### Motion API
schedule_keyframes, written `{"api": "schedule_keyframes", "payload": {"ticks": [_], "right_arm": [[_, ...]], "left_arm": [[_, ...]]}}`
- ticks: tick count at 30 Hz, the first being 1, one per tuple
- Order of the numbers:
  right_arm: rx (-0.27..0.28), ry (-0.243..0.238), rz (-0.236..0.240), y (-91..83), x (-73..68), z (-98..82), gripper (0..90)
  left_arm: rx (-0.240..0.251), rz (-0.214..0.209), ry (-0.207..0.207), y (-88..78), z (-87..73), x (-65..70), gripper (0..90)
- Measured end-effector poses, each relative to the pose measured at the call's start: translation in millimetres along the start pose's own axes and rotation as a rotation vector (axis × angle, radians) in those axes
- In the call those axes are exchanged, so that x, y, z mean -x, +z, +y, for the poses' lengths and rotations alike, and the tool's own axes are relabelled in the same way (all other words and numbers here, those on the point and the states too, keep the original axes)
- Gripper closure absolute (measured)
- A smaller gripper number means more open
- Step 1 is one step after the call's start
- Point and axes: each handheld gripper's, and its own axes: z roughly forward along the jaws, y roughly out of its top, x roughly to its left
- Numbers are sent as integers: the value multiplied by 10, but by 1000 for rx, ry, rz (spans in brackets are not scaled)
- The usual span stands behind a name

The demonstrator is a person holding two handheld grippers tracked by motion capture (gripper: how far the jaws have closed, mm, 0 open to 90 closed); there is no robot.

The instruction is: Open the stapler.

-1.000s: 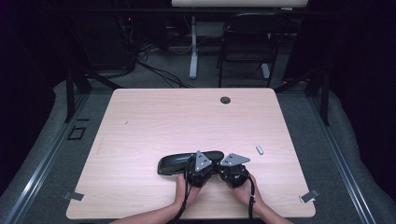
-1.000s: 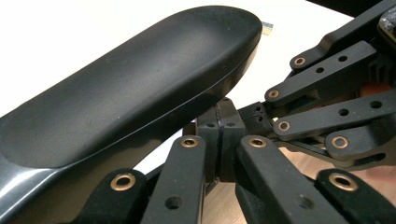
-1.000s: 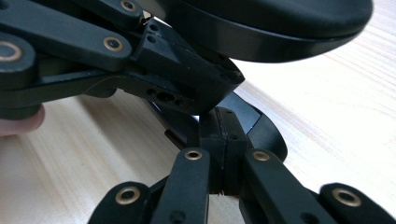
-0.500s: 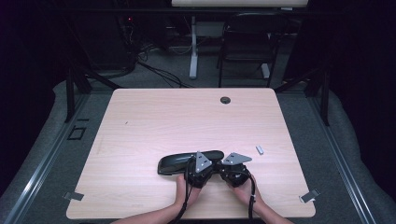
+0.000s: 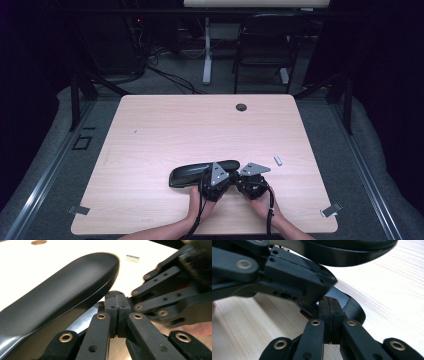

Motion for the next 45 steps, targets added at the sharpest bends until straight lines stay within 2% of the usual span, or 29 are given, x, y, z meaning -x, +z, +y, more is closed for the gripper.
{"api": "schedule_keyframes", "payload": {"ticks": [1, 2, 3, 5, 6, 8, 10, 13, 15, 19, 20, 24, 27, 29, 34, 38, 40, 42, 44, 45], "right_arm": [[-2, 4, 2, -1, 1, 1, 900], [2, 9, 3, 1, 3, -2, 900], [-4, 7, 0, -5, 7, 0, 900], [-9, -7, -9, -6, -7, 5, 900], [-5, -2, -8, -1, -15, 9, 900], [-2, 7, -8, 2, -12, 7, 900], [-7, 2, -6, 2, -12, 15, 900], [-15, 3, -2, -1, -3, 18, 900], [-9, 8, 3, -1, 0, 13, 900], [-3, 9, 4, -3, 2, 3, 900], [-4, 10, 8, -5, 4, 3, 900], [-9, 1, 4, -6, 1, 6, 900], [-4, 3, 1, -3, -6, 6, 900], [-4, 4, -1, -3, -8, 5, 900], [-3, 10, -3, -1, -10, 6, 900], [-8, 7, -6, -2, -15, 10, 900], [-9, 7, -7, -7, -15, 4, 900], [-7, 10, -11, -6, -21, 2, 900], [6, 22, -8, -1, -23, -9, 900], [16, 33, -5, 6, -21, -15, 900]], "left_arm": [[46, 36, 46, -43, 58, 31, 900], [100, 52, 55, -115, 191, 15, 900], [132, 80, 28, -148, 263, -19, 900], [140, 91, -54, -211, 379, -190, 900], [138, 98, -96, -241, 373, -280, 900], [113, 84, -141, -261, 314, -341, 900], [99, 62, -139, -265, 271, -292, 900], [68, 4, -110, -229, 223, -121, 900], [40, -11, -99, -192, 173, -61, 900], [1, -17, -139, -154, 69, -77, 900], [-6, -7, -132, -157, 53, -70, 900], [-49, -15, -136, -111, -35, -35, 900], [-74, 7, -145, -53, -91, -48, 900], [-56, 29, -160, -36, -92, -74, 900], [-51, 39, -159, -4, -93, -84, 900], [-49, 56, -182, 31, -111, -109, 900], [-43, 58, -179, 18, -106, -93, 900], [-42, 51, -137, 25, -85, -65, 900], [-44, 48, -146, 43, -84, -73, 900], [-46, 58, -137, 47, -90, -85, 900]]}}
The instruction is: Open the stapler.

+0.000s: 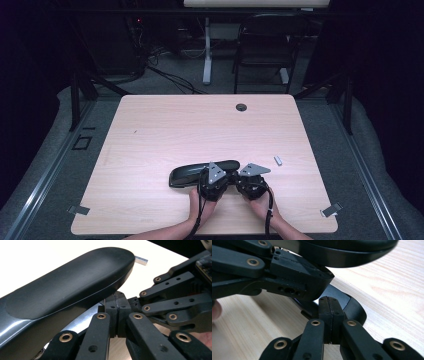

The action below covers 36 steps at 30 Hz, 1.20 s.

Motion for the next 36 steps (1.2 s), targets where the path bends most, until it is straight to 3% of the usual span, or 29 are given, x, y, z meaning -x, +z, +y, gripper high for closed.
{"api": "schedule_keyframes", "payload": {"ticks": [5, 10, 14, 18, 21, 27, 31, 36], "right_arm": [[-10, 27, 21, -4, 32, 7, 900], [-10, 16, 5, 3, 15, 13, 900], [-11, 23, 16, 6, 38, 17, 900], [-38, -13, 9, 14, 13, 61, 900], [-33, -46, -12, 26, 4, 69, 900], [-4, -43, -33, 49, 45, 51, 900], [28, -12, -26, 60, 64, 16, 900], [33, -21, -39, 72, 41, 17, 900]], "left_arm": [[-2, 10, -9, 13, -3, -25, 900], [-6, 21, -29, 21, 6, -25, 900], [-4, 33, -14, 44, -4, -28, 900], [-6, 24, -14, 42, -10, -43, 900], [-9, 26, -20, 47, -14, -52, 900], [-6, 25, -27, 54, -18, -48, 900], [-6, 25, -23, 77, -11, -44, 900], [1, 27, -42, 89, -13, -44, 900]]}}
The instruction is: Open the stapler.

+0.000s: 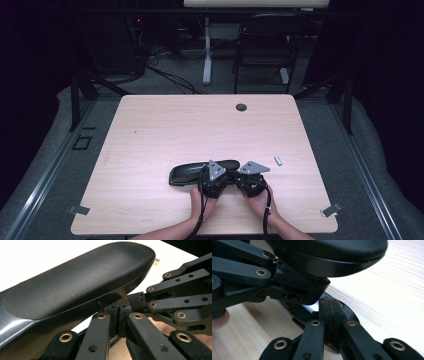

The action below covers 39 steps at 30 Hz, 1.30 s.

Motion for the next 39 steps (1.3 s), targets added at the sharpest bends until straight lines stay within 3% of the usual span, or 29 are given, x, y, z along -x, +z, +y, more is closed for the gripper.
{"api": "schedule_keyframes", "payload": {"ticks": [10, 11, 14, 16, 17, 20, 22, 30, 31, 32, 34, 37, 39], "right_arm": [[-1, -13, -11, 0, -24, -4, 900], [-2, -22, -15, -1, -27, -3, 900], [2, -9, -5, 6, -17, -1, 900], [1, -1, 6, 9, -3, 1, 900], [1, -4, 3, 9, -8, 2, 900], [2, -7, -3, 11, -19, 2, 900], [7, -19, -15, 12, -32, -2, 900], [2, -11, -3, 12, -16, 0, 900], [-1, -16, -3, 11, -14, 1, 900], [7, -13, -4, 15, -15, -2, 900], [8, -14, -3, 17, -18, 2, 900], [8, -4, 1, 14, -8, 1, 900], [6, -7, -4, 11, -8, 1, 900]], "left_arm": [[6, -4, 3, -24, 10, 11, 900], [10, 4, -21, -25, 5, 9, 900], [16, 26, -32, -21, -8, -1, 900], [19, 49, -15, -5, -13, 2, 900], [28, 61, -28, 3, -24, 12, 900], [77, 70, -94, 26, -64, 36, 900], [113, 88, -99, 41, -93, 50, 900], [175, 76, -113, 49, -129, 43, 900], [239, 95, -104, 9, -113, 54, 900], [294, 85, -99, -80, 3, 26, 900], [350, 93, -69, -159, 150, 5, 900], [303, 66, -88, -123, 139, -34, 900], [280, 56, -123, -97, 80, -49, 900]]}}
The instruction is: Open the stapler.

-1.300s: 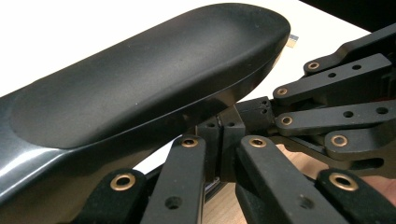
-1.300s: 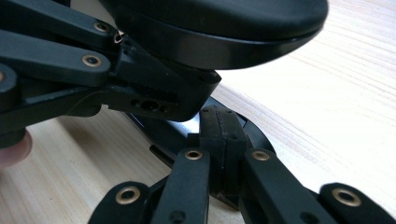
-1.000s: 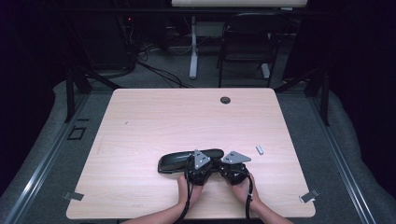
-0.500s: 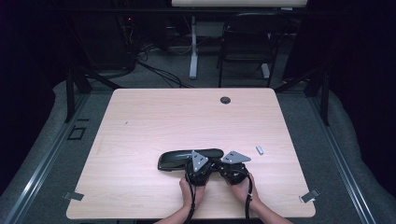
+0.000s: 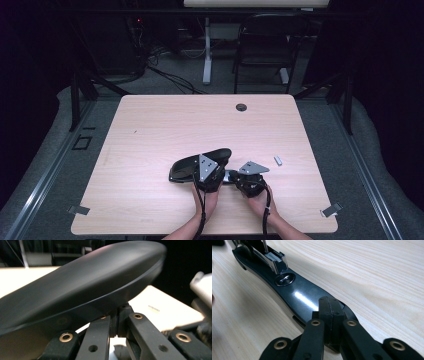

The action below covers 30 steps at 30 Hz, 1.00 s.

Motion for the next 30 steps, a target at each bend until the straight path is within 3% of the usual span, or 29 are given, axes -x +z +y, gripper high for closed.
{"api": "schedule_keyframes", "payload": {"ticks": [4, 12, 16, 30], "right_arm": [[1, 3, -2, -8, 2, -5, 900], [-6, 9, 4, -13, 15, 2, 900], [-21, 13, 7, -10, 17, 24, 900], [-55, 15, 19, -13, 38, 65, 900]], "left_arm": [[-19, -9, -17, -2, -31, -4, 900], [-50, -31, -3, -37, 6, -26, 900], [-42, -12, 20, -84, 30, -13, 900], [-80, 2, 21, -154, 129, -70, 900]]}}
